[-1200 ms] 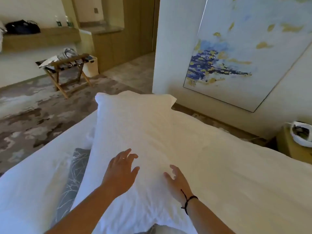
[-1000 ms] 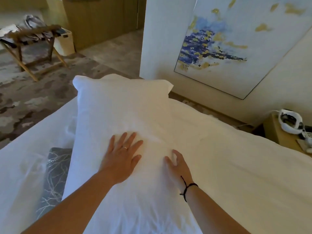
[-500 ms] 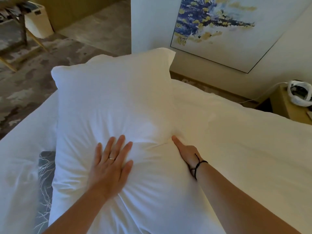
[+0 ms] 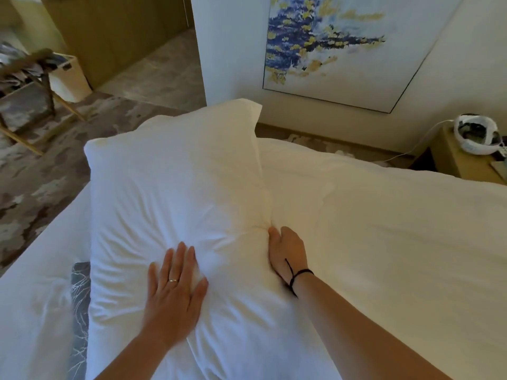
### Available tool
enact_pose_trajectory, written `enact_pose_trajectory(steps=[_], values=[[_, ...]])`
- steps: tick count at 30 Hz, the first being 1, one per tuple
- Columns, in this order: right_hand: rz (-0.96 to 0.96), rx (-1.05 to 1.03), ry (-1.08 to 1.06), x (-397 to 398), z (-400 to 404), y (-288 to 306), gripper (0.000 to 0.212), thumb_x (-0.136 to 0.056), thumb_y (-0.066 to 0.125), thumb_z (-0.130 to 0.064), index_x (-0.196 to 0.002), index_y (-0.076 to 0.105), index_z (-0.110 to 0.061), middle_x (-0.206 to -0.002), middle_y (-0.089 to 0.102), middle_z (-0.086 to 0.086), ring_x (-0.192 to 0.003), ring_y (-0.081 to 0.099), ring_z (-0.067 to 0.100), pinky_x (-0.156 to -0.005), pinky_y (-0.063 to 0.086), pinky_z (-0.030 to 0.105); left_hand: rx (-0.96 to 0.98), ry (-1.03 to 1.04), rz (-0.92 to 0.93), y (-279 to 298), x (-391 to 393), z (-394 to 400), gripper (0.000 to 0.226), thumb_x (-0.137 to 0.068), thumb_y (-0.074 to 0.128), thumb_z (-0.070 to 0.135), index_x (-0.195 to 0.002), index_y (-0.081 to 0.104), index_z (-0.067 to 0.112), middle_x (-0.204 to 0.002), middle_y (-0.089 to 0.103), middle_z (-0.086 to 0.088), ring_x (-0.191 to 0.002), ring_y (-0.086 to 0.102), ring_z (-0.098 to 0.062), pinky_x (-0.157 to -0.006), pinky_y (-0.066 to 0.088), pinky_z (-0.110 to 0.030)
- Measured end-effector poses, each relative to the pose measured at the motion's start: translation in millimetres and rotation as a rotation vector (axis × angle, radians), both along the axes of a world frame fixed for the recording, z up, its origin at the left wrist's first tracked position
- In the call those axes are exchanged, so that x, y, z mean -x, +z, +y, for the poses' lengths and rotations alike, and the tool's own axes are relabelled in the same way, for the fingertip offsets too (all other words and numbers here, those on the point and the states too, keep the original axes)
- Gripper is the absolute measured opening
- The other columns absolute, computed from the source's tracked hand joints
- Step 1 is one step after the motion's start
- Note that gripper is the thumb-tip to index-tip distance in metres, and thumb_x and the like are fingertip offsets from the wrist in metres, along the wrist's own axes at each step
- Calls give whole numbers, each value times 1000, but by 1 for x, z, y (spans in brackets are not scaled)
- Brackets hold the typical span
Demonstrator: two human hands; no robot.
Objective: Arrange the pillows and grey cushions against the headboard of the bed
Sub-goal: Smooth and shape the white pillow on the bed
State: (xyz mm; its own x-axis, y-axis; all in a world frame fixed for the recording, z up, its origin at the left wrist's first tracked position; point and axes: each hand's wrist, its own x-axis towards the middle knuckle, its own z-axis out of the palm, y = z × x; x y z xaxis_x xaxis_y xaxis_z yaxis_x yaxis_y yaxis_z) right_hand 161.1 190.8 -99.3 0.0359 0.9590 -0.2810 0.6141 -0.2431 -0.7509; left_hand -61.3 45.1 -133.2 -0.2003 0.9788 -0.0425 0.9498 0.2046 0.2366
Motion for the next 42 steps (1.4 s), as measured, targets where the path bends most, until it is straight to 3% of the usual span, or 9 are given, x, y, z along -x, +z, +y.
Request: enact_pose_trajectory(steps=[5,15,21,23,26,33,36,39,42], values=[[60,-221,146,-39,-21,83,40,-98,43,-43,-66,31,-22,-59,45,-1,-52,45,23,-48,34,30,-92,74,-174,61,-54,-25,72,-92,0,65,-155,-12,31,-164,-14,7,-152,-8,-20,-121,11,-53],[-429,-636,665,-196,-126,235,29,-99,41,-44,-80,40,-22,-63,50,-3,-54,49,25,-52,39,36,-445,-446,-65,208,-202,-9,70,-98,28,63,-157,11,29,-166,8,-7,-152,7,-29,-121,6,-54],[-647,-690,654,-323,-212,236,31,-93,58,-38,-75,48,-15,-59,51,1,-43,47,28,-37,38,32,61,-848,57,227,-274,0,95,-69,37,95,-148,22,45,-154,37,13,-141,32,-13,-120,16,-34],[-688,-682,622,-363,-231,231,31,-92,59,-39,-74,46,-16,-57,50,-1,-42,46,25,-35,37,30,133,-885,81,217,-306,-7,98,-64,46,93,-146,28,43,-144,47,12,-128,47,-16,-105,38,-32],[-723,-648,537,-423,-253,211,31,-90,64,-37,-74,45,-17,-57,50,-2,-41,47,24,-35,39,30,140,-914,183,202,-358,-17,78,-69,51,84,-133,46,40,-123,59,11,-109,58,-18,-83,45,-33],[-627,-325,330,-537,-270,137,30,-93,53,-51,-87,50,-21,-82,54,-4,-73,52,21,-66,40,34,129,-791,260,148,-447,-41,45,-91,53,57,-124,57,27,-117,62,3,-110,58,-22,-87,43,-35],[-588,-232,291,-561,-268,114,57,-74,57,-73,-114,54,-33,-113,59,-12,-101,56,16,-89,37,27,181,-754,330,133,-458,-47,33,-93,52,53,-111,58,26,-109,62,3,-102,59,-21,-78,40,-34],[-616,-126,343,-574,-264,101,86,-66,53,-83,-139,42,-38,-141,48,-14,-130,42,12,-117,16,34,138,-710,292,125,-453,-53,22,-95,50,47,-101,58,28,-100,64,5,-93,61,-19,-69,35,-30],[-645,-104,380,-571,-272,94,74,-75,51,-78,-139,44,-41,-148,42,-17,-136,36,8,-117,10,33,89,-699,286,124,-450,-64,14,-97,49,40,-92,56,29,-91,64,5,-82,60,-17,-65,30,-29]])
